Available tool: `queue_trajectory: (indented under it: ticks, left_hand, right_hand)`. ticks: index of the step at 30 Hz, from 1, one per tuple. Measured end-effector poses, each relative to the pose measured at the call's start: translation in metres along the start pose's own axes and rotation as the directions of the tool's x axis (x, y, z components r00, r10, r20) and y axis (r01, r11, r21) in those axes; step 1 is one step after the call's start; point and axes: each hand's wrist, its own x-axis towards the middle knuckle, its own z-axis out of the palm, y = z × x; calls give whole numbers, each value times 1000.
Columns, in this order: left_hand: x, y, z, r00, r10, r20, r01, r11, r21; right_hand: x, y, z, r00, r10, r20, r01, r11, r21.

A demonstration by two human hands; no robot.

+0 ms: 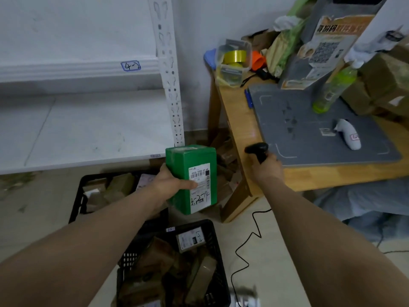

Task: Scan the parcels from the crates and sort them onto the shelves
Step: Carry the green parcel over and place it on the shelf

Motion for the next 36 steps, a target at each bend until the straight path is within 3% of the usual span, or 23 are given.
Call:
queue_trajectory:
  ticks: [8, 11, 13, 17, 19, 23, 36]
  left_hand:
    - [16, -20, 2, 994, -55, -94, 49, 996, -70]
    - [19, -21, -6, 983, -32, -179, 26, 999, -37]
    - [18, -18, -9, 977, -25, -214, 16, 999, -44]
    - [16, -14, -18, 953, -38, -299, 16, 997, -74]
    - [14, -14, -24, 939, -41, -341, 17, 997, -72]
    - [14, -14, -35, 925, -32, -378, 3, 997, -79]
    - [0, 1, -45, 908, 3, -419, -46, 995, -92]
  right_hand:
    - [28, 18, 15, 995, 17, 95, -18, 1000, 14]
    - [8, 13, 12, 965, -3, 261, -51, 978, 200]
    - [-13, 7, 4, 907, -38, 420, -125, 927, 354]
    - [-53, -8, -13, 713, -283, 642, -140, 839, 525]
    - [-65, -14, -18, 659, -362, 660, -121, 814, 567]
    - [-76, -21, -27, 616, -435, 656, -36, 817, 576]
    - [-99, -35, -27, 553, -500, 667, -8, 797, 604]
